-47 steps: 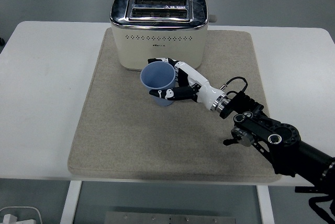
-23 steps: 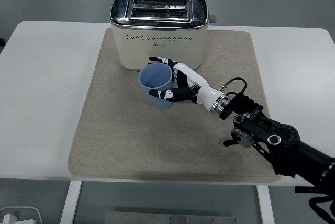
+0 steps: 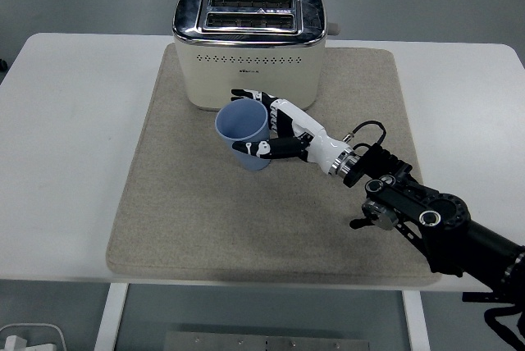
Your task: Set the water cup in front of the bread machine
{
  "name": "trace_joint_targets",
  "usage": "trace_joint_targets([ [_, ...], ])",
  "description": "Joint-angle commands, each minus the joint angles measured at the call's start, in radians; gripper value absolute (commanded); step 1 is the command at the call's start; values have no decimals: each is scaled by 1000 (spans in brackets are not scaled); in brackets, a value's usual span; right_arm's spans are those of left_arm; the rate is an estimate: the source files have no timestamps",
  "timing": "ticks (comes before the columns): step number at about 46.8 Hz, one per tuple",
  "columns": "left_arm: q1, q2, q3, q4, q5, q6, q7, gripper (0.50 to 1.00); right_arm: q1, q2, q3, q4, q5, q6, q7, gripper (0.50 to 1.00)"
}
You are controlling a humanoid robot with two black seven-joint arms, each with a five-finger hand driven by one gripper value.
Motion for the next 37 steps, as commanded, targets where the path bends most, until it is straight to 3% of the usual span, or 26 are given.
trace_joint_targets([
  [1,0,0,0,0,0,1,0,1000,1,0,0,0,0,1,0,928],
  [16,0,0,0,0,0,1,0,1000,4,0,0,0,0,4,0,928],
  [30,0,0,0,0,0,1,0,1000,2,-32,3,0,0,64,2,928],
  [37,0,0,0,0,0,1,0,1000,4,-51,8,-1,0,66,2,928],
])
